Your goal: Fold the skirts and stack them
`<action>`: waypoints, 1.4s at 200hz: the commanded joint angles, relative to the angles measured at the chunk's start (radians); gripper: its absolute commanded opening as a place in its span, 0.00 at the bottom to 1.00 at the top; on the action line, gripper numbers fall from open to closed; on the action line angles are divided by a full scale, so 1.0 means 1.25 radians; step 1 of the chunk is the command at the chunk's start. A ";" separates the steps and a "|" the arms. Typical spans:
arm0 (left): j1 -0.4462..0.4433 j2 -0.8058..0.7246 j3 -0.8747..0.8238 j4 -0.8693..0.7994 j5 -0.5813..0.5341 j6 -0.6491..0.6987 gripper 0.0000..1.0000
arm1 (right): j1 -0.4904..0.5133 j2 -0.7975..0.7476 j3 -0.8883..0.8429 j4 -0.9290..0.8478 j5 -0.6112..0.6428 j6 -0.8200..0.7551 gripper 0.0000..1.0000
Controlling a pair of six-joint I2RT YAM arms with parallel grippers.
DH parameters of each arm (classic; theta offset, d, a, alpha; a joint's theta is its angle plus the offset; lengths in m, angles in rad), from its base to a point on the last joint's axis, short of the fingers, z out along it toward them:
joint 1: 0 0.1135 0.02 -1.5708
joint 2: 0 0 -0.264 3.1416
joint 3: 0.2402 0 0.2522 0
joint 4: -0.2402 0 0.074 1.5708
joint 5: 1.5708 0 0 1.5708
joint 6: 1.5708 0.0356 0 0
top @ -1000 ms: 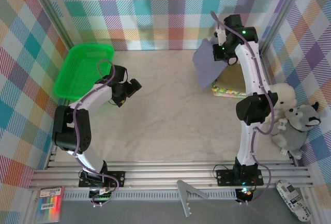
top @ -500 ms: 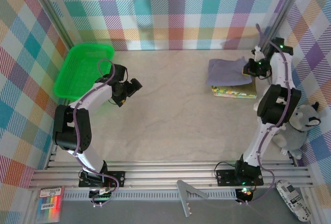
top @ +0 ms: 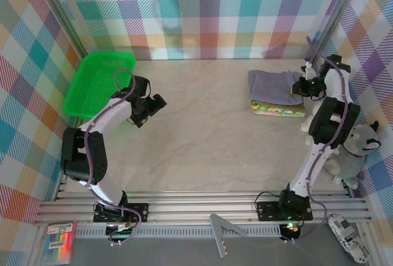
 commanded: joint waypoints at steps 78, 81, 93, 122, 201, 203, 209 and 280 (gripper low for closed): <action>0.006 -0.020 0.041 -0.042 -0.015 0.021 1.00 | 0.009 0.039 0.059 -0.019 0.157 -0.084 0.00; 0.006 -0.021 0.041 -0.042 -0.015 0.022 1.00 | 0.011 0.039 0.058 -0.017 0.160 -0.082 0.00; 0.006 -0.025 0.038 -0.040 -0.015 0.021 1.00 | 0.015 0.034 0.053 -0.004 0.173 -0.074 0.02; 0.006 -0.035 0.034 -0.044 -0.024 0.026 1.00 | 0.017 0.005 0.053 0.034 0.275 -0.005 0.27; 0.008 -0.026 0.030 -0.039 -0.024 0.024 1.00 | 0.102 -0.139 -0.006 -0.005 0.181 0.149 0.99; 0.008 -0.025 0.030 -0.039 -0.024 0.025 1.00 | 0.109 -0.136 -0.006 -0.007 0.183 0.144 0.99; 0.007 -0.023 0.033 -0.040 -0.023 0.025 1.00 | 0.130 -0.124 -0.006 -0.011 0.203 0.129 0.99; 0.009 -0.024 0.030 -0.043 -0.027 0.026 1.00 | 0.254 0.054 0.007 -0.080 0.400 -0.040 0.99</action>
